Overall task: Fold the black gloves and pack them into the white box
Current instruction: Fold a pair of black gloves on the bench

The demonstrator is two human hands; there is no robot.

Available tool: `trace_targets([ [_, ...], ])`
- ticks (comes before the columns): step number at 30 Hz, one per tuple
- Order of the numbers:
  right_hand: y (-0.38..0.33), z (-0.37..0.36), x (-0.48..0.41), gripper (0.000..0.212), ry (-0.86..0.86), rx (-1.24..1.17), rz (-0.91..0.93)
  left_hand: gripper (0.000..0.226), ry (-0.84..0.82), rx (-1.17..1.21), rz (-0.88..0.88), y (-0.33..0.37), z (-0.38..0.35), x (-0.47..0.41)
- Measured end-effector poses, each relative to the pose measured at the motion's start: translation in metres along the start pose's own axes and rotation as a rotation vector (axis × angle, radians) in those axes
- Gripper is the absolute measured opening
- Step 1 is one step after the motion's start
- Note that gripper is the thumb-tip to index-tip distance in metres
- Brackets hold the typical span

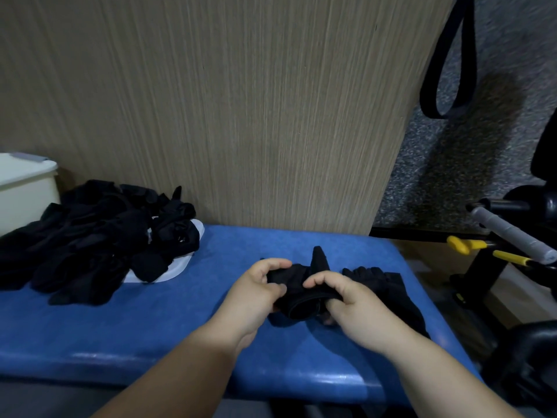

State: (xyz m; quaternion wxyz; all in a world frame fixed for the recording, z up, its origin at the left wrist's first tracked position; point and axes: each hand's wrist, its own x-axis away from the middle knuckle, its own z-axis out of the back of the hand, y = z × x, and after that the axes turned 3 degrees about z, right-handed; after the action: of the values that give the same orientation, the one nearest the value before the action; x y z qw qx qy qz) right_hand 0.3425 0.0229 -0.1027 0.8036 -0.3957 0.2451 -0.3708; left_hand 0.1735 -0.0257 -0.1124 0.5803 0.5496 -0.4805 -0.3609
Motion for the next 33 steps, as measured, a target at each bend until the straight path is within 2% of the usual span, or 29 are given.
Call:
trace_targets([
  [4,0.005,0.009,-0.001,0.034,-0.014,0.323,0.04,0.048,-0.004,-0.09,-0.053,-0.004,0.0,-0.002],
  [8,0.007,0.02,0.0,0.02,-0.032,0.385,0.054,0.05,-0.033,-0.277,-0.127,-0.013,0.0,-0.007],
  [10,0.008,0.025,0.0,0.024,-0.084,0.386,0.011,0.048,-0.053,-0.448,-0.181,-0.019,0.0,-0.01],
  [14,0.016,0.032,-0.002,0.053,-0.15,0.428,-0.04,0.059,-0.021,-0.925,-0.25,-0.022,-0.002,-0.012],
  [16,0.024,0.035,-0.005,0.056,-0.106,0.463,-0.034,0.06,0.041,-1.053,-0.26,-0.022,-0.001,-0.013],
  [20,0.025,0.032,-0.007,0.019,0.144,0.493,-0.05,0.052,0.092,-1.089,-0.265,-0.02,0.002,-0.015],
  [22,0.026,0.026,-0.008,0.026,0.169,0.605,-0.032,0.044,0.106,-1.057,-0.362,-0.02,0.0,-0.016],
  [24,0.026,0.02,-0.007,0.037,0.086,0.675,-0.005,0.041,0.07,-1.051,-0.402,-0.021,-0.002,-0.017],
  [27,0.024,0.012,-0.004,0.049,-0.094,0.672,-0.015,0.051,-0.035,-1.154,-0.331,-0.027,-0.004,-0.018],
  [33,0.025,0.005,-0.005,0.053,-0.253,0.737,-0.012,0.058,-0.11,-1.307,-0.238,-0.025,-0.002,-0.016],
])
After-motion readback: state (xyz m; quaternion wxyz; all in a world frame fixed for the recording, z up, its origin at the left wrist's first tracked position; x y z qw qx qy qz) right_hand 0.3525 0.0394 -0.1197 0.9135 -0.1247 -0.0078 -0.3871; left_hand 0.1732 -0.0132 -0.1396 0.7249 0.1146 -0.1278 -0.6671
